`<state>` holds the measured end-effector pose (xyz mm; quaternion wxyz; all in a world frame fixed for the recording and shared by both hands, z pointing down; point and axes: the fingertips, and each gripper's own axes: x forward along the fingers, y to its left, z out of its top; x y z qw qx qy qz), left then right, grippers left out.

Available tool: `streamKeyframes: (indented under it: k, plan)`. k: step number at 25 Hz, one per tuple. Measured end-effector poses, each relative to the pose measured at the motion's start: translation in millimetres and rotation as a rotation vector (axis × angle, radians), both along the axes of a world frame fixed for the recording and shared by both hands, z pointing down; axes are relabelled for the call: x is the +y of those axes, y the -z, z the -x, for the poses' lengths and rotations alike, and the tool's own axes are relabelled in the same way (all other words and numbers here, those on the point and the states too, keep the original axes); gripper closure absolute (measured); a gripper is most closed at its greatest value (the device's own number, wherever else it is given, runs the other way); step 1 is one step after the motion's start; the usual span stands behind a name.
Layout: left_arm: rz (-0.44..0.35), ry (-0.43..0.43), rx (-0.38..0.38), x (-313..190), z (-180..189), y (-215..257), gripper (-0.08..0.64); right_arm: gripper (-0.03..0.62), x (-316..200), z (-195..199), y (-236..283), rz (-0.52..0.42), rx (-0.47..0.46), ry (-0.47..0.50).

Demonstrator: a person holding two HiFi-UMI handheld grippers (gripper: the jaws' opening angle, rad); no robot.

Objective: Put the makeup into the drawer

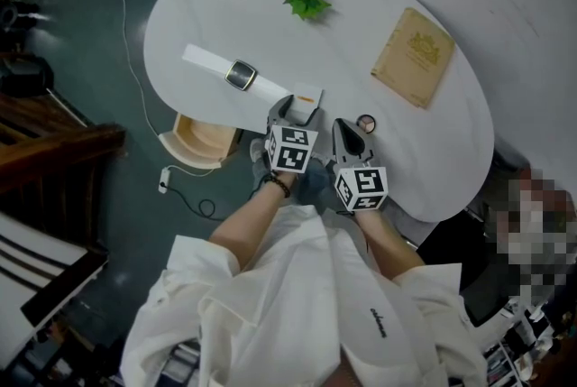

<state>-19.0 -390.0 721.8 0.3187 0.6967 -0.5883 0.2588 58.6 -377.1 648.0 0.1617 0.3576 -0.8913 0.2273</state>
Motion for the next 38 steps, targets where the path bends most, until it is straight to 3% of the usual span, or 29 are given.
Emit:
streamKeyframes:
  k: [10,14,17,20,23,24,38]
  plan:
    - [-0.003,-0.056,0.052,13,20,1,0.259,0.575,19,20,8,-0.009,0.009,-0.052]
    - [-0.008,-0.124,-0.016,14,23,-6,0.244,0.575,28,27,10,-0.011,0.015,-0.055]
    - [-0.017,-0.129,-0.004,12,17,-6,0.217,0.575,31,28,12,-0.013,0.015,-0.053]
    - [0.001,-0.134,-0.046,15,13,-9,0.199,0.575,34,28,14,-0.015,0.016,-0.047]
    - [0.012,-0.112,-0.063,16,13,-9,0.207,0.575,33,26,14,-0.018,0.018,-0.039]
    - [0.011,-0.107,-0.062,17,13,-9,0.241,0.575,32,25,14,-0.020,0.019,-0.037]
    - [-0.047,-0.082,0.063,32,41,17,0.255,0.575,32,35,11,-0.020,0.028,-0.032]
